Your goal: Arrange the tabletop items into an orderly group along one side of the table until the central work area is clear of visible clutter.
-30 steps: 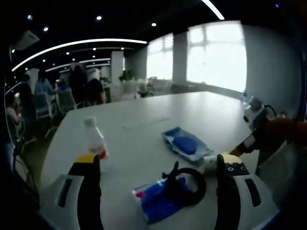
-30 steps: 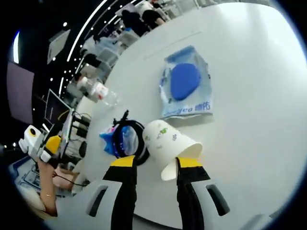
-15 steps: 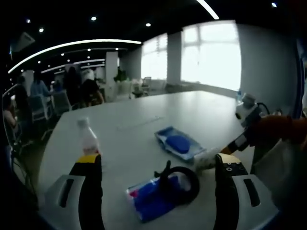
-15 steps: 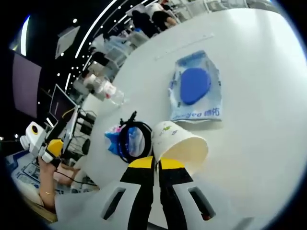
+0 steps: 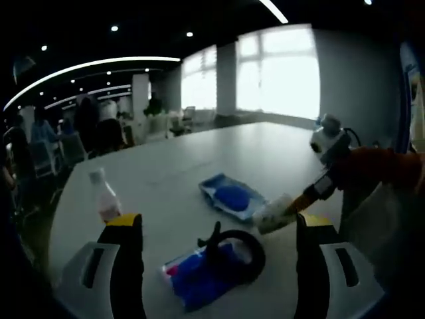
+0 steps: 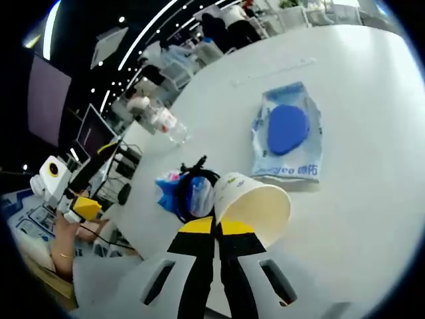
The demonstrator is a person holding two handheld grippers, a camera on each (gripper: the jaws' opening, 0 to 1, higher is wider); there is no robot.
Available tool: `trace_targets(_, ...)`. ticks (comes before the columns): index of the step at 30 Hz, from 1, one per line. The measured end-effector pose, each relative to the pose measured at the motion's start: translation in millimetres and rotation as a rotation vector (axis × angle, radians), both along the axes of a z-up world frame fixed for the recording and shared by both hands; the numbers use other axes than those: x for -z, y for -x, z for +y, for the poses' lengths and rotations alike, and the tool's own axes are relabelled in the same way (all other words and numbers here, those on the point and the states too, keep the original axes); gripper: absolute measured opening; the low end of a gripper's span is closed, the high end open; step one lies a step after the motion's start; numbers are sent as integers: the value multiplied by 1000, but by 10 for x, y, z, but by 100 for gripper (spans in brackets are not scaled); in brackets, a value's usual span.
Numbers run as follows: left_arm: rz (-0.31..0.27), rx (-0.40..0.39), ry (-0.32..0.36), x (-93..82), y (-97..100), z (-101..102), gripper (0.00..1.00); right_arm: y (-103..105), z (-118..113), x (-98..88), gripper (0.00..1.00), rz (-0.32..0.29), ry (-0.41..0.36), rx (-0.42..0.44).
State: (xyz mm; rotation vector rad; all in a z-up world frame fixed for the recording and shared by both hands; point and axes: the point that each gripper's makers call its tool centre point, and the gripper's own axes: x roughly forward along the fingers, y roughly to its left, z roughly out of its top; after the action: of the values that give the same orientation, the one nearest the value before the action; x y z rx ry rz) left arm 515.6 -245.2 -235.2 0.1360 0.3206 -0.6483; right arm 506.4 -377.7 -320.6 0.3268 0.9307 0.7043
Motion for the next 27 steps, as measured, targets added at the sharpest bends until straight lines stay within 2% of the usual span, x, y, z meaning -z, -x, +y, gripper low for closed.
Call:
trace_targets(4,0,50,-44,53,49,-101,93,78,124,-60,1,14,-51,-50)
trace_targets(14,27,183,-101,180,171,-363,90,315,381,-147,1,17,-94,-213)
trace_targets(19,42,245,-166,293,231,-454,88,384,454,-203,1,-15,-100,-272)
trace_targets(22,48,281,-205,351,272,-510,87,425,493,-234,1,-12,-121,-302)
trace_targets(27,66,311,-220,438,290,-559,84,534,552,-216,1,-10,-101,-363)
